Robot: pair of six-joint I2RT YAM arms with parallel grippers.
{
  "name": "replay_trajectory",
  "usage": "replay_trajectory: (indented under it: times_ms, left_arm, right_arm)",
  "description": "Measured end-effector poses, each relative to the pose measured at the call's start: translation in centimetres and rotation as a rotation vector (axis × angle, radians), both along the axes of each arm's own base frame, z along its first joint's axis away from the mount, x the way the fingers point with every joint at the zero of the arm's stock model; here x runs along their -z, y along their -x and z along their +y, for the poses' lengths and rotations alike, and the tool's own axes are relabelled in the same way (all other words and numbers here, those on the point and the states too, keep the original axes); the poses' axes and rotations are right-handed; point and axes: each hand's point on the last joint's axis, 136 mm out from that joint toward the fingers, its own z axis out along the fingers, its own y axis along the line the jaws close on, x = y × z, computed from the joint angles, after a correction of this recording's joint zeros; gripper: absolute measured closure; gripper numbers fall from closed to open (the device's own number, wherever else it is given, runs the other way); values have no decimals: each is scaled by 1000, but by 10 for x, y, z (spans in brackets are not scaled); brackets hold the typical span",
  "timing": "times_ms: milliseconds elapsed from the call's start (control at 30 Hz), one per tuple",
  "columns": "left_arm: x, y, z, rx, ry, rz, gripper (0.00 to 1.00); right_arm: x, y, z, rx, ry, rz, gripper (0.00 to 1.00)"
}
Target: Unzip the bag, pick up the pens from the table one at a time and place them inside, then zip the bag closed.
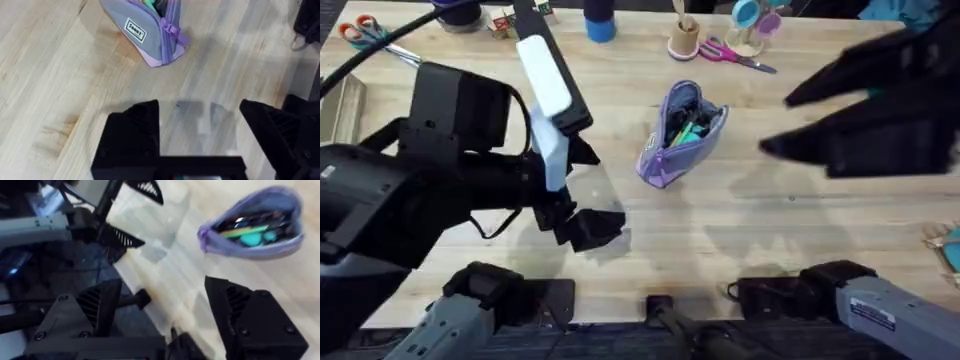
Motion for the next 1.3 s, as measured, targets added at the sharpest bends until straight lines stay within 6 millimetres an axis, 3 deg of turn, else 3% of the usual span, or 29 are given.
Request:
replay_trajectory:
  times_ms: [300, 767, 900, 1067, 1300]
  left_arm:
    - [0, 0, 0, 0, 0, 0, 6]
    - [0, 0, 0, 0, 0, 0, 7]
    - [0, 0, 0, 0, 0, 0, 7]
    - [0, 0, 0, 0, 0, 0, 6]
    - [0, 0, 0, 0, 0, 0, 8]
  right_arm:
    - [56, 1, 8, -12, 19, 161, 6]
    - [108, -8, 21, 56, 77, 250, 6]
    - [118, -11, 28, 73, 110, 206, 6]
    - [116, -13, 34, 129, 107, 84, 6]
    - [132, -2, 32, 231, 113, 75, 5]
